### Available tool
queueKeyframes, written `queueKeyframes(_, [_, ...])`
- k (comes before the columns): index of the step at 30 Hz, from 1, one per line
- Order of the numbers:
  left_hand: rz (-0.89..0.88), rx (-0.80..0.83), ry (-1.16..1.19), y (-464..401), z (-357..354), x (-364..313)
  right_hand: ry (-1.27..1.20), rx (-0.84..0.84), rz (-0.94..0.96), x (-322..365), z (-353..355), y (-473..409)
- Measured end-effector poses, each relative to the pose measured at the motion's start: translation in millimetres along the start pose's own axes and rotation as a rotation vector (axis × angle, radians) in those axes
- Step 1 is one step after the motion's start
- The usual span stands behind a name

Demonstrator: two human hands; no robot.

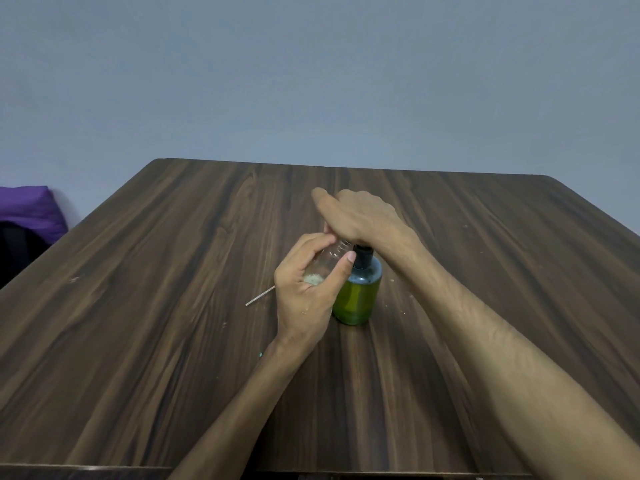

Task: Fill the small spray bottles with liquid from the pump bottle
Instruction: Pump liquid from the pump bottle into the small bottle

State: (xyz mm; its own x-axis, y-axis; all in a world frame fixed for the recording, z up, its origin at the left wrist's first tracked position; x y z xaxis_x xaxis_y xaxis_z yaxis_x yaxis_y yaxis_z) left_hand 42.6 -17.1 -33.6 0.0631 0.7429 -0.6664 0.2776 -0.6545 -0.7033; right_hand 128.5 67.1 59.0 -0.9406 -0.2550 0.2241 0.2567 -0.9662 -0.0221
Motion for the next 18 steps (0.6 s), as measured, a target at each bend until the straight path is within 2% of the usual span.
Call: queueKeyframes(18, [-0.001,0.012,-0.031,-2.5,6.7,3.5,0.026,-0.026,0.047,0.9,0.6,-1.8])
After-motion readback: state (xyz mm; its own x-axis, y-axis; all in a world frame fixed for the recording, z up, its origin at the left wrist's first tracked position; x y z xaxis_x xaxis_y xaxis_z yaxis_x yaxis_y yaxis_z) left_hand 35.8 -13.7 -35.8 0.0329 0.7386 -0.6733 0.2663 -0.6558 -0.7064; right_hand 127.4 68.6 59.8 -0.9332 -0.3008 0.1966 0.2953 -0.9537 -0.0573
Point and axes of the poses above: each hand's wrist, its own y-axis away from the middle knuckle, its own z-axis out of the back of the hand, x = y × z, the point moved 3 cm from there along -y, towards the middle knuckle, and after that the axes turned 12 degrees about y, right-handed, at the moved point
